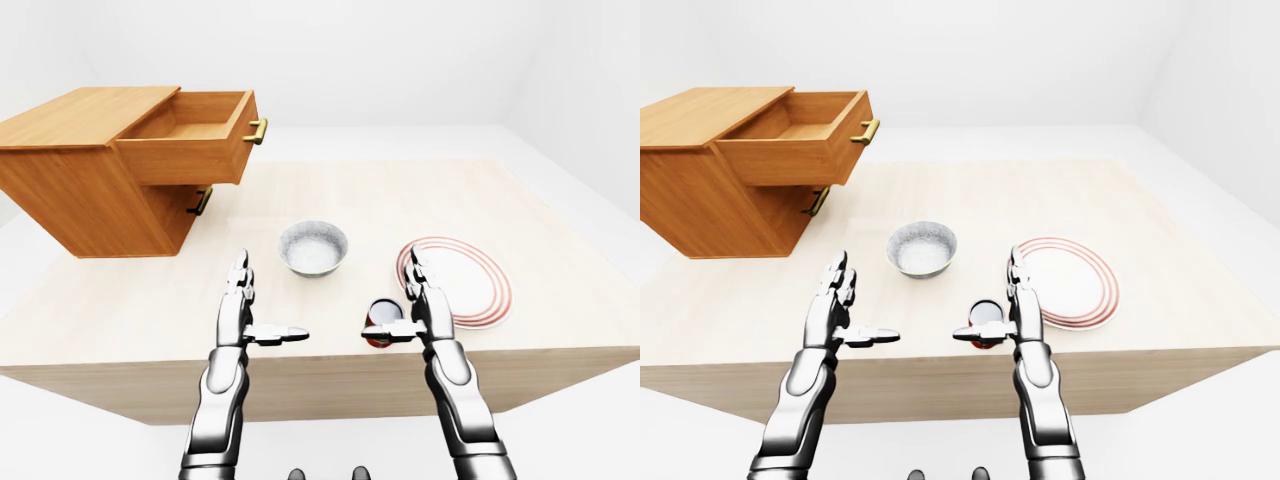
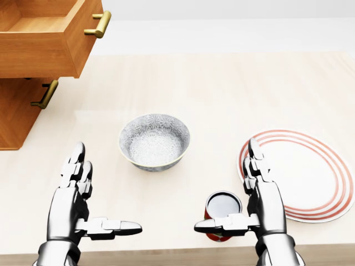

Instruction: Put the bowl on top of the cabinet.

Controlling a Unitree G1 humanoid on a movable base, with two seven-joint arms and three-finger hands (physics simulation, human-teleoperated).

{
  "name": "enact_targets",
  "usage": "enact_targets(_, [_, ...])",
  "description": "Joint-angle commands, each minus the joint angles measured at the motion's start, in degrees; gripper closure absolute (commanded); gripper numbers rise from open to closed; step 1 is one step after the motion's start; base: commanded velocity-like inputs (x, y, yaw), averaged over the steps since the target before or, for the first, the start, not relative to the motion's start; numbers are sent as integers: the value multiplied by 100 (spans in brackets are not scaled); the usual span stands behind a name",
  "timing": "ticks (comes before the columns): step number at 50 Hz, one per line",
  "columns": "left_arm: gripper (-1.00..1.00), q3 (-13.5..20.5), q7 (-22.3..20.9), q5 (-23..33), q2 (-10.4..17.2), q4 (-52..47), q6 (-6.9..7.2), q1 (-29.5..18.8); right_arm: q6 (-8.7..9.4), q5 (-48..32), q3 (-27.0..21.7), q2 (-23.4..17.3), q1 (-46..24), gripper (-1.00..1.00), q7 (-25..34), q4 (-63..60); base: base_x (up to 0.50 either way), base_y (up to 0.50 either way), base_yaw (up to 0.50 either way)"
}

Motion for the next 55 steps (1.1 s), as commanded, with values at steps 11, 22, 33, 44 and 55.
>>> enact_targets(11, [-100,105,-185,18,62,52,-98,9,-116,-67,-25,-29,-15,-100,124,152,0,0,0])
enact_targets(22, [-100,91,-200,27,58,-7,-100,50,-92,-118,-23,-24,-9,-100,60,132,0,0,0])
enact_targets(33, [-100,66,-208,72,52,3,-118,76,-82,-118,-11,-20,-5,-100,53,134,0,0,0])
enact_targets(44, [-100,-50,-445,125,60,-232,-233,298,69,49,5,1,58,-100,158,-114,14,0,0])
enact_targets(55, [-100,-71,-514,176,41,-212,-221,323,73,46,31,-1,81,-100,191,-123,50,0,0])
